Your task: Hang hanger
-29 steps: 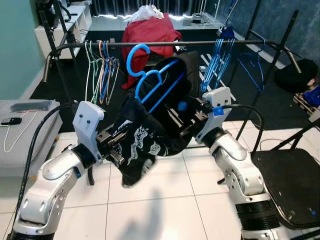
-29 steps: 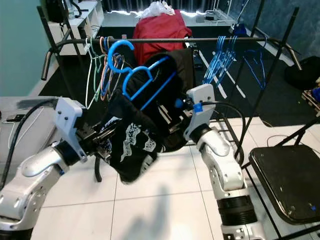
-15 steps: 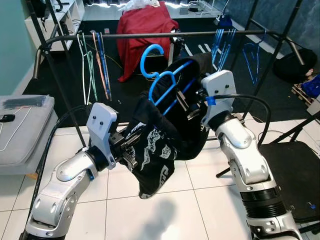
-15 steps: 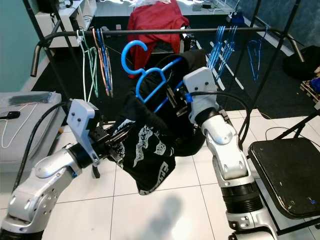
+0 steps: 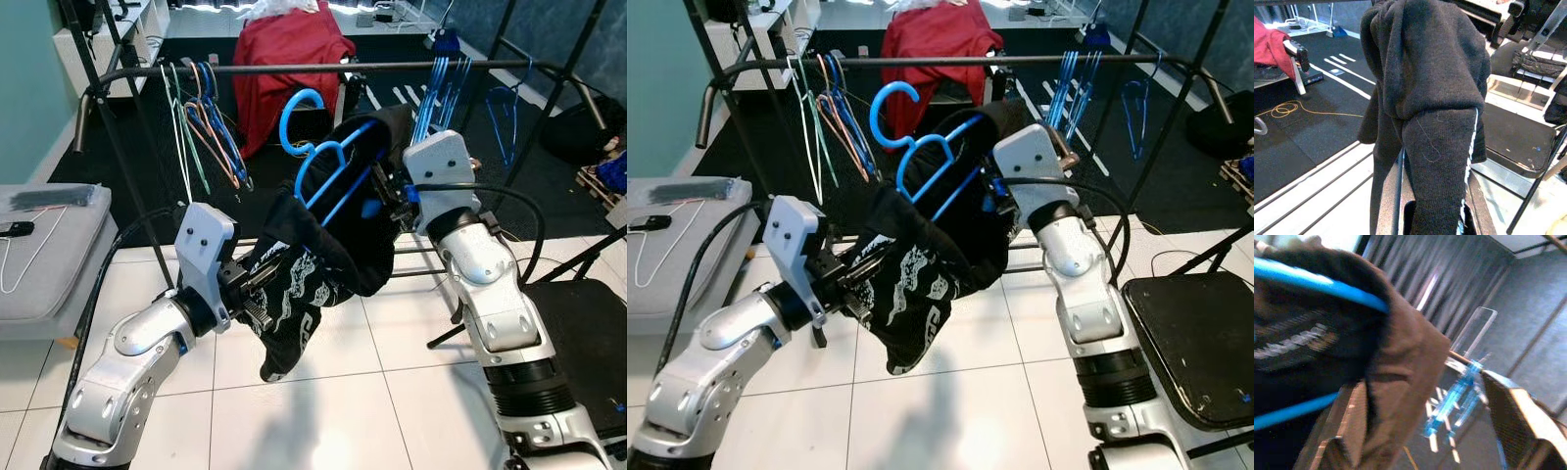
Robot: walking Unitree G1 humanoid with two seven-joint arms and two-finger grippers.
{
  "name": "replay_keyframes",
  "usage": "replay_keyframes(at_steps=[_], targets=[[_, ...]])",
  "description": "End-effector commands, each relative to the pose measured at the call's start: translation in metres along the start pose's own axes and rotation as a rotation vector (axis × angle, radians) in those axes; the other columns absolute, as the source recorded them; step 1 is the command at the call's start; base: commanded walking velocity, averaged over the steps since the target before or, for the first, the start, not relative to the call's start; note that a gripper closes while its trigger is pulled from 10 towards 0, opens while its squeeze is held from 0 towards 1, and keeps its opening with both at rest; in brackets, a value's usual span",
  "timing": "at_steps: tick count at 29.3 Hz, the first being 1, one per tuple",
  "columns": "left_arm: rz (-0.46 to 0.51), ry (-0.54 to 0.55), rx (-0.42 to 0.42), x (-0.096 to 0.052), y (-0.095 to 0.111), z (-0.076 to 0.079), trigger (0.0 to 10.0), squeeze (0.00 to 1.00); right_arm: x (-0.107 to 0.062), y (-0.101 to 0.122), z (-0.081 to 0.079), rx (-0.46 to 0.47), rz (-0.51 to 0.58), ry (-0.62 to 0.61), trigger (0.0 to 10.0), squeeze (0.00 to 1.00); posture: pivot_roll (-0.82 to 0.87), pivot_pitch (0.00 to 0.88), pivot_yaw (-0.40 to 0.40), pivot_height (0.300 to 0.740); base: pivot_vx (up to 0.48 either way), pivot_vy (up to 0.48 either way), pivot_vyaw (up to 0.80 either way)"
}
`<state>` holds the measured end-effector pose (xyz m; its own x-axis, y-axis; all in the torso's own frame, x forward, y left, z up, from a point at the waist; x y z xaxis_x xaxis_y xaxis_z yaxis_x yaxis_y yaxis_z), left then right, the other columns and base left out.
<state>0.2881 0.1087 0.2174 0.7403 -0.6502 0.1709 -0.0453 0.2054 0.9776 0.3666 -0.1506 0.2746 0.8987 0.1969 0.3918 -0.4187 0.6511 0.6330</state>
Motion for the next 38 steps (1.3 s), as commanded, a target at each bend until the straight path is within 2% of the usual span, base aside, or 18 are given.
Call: replay_keyframes(at_steps=[1,12,15,16,18,20,21,22,23,25,26,27,28,30,31,35,36,38], targets=[[0.035,-0.021,0.015,-0.002,0.009,0.006,10.0,0.00,0.003,-0.002,0.010,-0.026,-0.010,-0.047,0.0,0.00,-0.09,0.090,-0.029,0.740,0.000,0.000,0.00],[0.022,-0.015,0.027,-0.006,0.008,0.004,10.0,0.00,0.002,-0.016,0.024,-0.077,-0.046,-0.086,0.0,0.00,-0.09,0.091,-0.032,0.740,0.000,0.000,0.00],[-0.041,-0.075,0.119,-0.017,0.003,0.002,10.0,0.00,0.004,-0.022,0.045,-0.085,-0.066,-0.135,0.0,0.00,-0.09,0.086,-0.033,0.740,0.000,0.000,0.00],[-0.041,-0.075,0.119,-0.017,0.003,0.002,10.0,0.00,0.004,-0.022,0.045,-0.085,-0.066,-0.135,0.0,0.00,-0.09,0.086,-0.033,0.740,0.000,0.000,0.00],[-0.107,-0.144,0.205,-0.031,0.001,0.000,10.0,0.00,0.006,-0.030,0.068,-0.083,-0.096,-0.186,0.0,0.00,-0.10,0.080,-0.035,0.740,0.000,0.000,0.00],[-0.107,-0.144,0.205,-0.031,0.001,0.000,10.0,0.00,0.006,-0.030,0.068,-0.083,-0.096,-0.186,0.0,0.00,-0.10,0.080,-0.035,0.740,0.000,0.000,0.00],[-0.146,-0.181,0.246,-0.037,0.000,0.000,10.0,0.00,0.006,-0.033,0.077,-0.073,-0.112,-0.210,0.0,0.00,-0.10,0.077,-0.039,0.740,0.000,0.000,0.00],[-0.146,-0.181,0.246,-0.037,0.000,0.000,10.0,0.00,0.006,-0.033,0.077,-0.073,-0.112,-0.210,0.0,0.00,-0.10,0.077,-0.039,0.740,0.000,0.000,0.00],[-0.178,-0.200,0.306,-0.041,-0.001,-0.002,10.0,0.00,0.005,-0.037,0.085,-0.061,-0.129,-0.228,0.0,0.00,-0.10,0.077,-0.039,0.740,0.000,0.000,0.00],[-0.178,-0.200,0.306,-0.041,-0.001,-0.002,10.0,0.00,0.005,-0.037,0.085,-0.061,-0.129,-0.228,0.0,0.00,-0.10,0.077,-0.039,0.740,0.000,0.000,0.00],[-0.176,-0.186,0.356,-0.042,0.002,-0.007,10.0,0.00,0.004,-0.042,0.087,-0.064,-0.151,-0.230,0.0,0.00,-0.11,0.073,-0.040,0.740,0.000,0.000,0.00],[-0.176,-0.186,0.356,-0.042,0.002,-0.007,10.0,0.00,0.004,-0.042,0.087,-0.064,-0.151,-0.230,0.0,0.00,-0.11,0.073,-0.040,0.740,0.000,0.000,0.00],[-0.156,-0.189,0.388,-0.043,0.008,-0.010,10.0,0.00,0.001,-0.050,0.084,-0.076,-0.186,-0.216,0.0,0.00,-0.11,0.074,-0.041,0.740,0.000,0.000,0.00],[-0.114,-0.212,0.388,-0.044,0.017,-0.010,10.0,0.00,-0.002,-0.059,0.079,-0.070,-0.227,-0.199,0.0,0.00,-0.11,0.076,-0.044,0.740,0.000,0.000,0.00],[-0.065,-0.256,0.354,-0.046,0.027,-0.005,10.0,0.00,-0.004,-0.066,0.074,-0.063,-0.259,-0.182,0.0,0.00,-0.11,0.076,-0.044,0.740,0.000,0.000,0.00],[-0.019,-0.290,0.322,-0.048,0.036,-0.001,10.0,0.00,-0.006,-0.071,0.070,-0.049,-0.281,-0.166,0.0,0.00,-0.11,0.076,-0.044,0.740,0.000,0.000,0.00],[0.031,-0.313,0.285,-0.050,0.046,-0.001,10.0,0.00,-0.006,-0.074,0.067,-0.023,-0.299,-0.157,0.0,0.00,-0.10,0.078,-0.046,0.740,0.000,0.000,0.00],[0.031,-0.313,0.285,-0.050,0.046,-0.001,10.0,0.00,-0.006,-0.074,0.067,-0.023,-0.299,-0.157,0.0,0.00,-0.10,0.078,-0.046,0.740,0.000,0.000,0.00]])
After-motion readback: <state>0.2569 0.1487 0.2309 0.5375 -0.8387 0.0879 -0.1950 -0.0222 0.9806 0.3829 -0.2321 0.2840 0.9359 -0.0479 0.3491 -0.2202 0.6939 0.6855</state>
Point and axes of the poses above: a point about 5 cm out from each wrist's last joint towards the gripper, its own x axis pointing out of the wrist towards the gripper, its own y axis along the axis of the wrist's last joint, z = x × y, the point moved 3 cm from there along x, pointing out of the wrist towards the gripper, and after that the axes turned 13 degrees about -x, right-handed, at the moved point
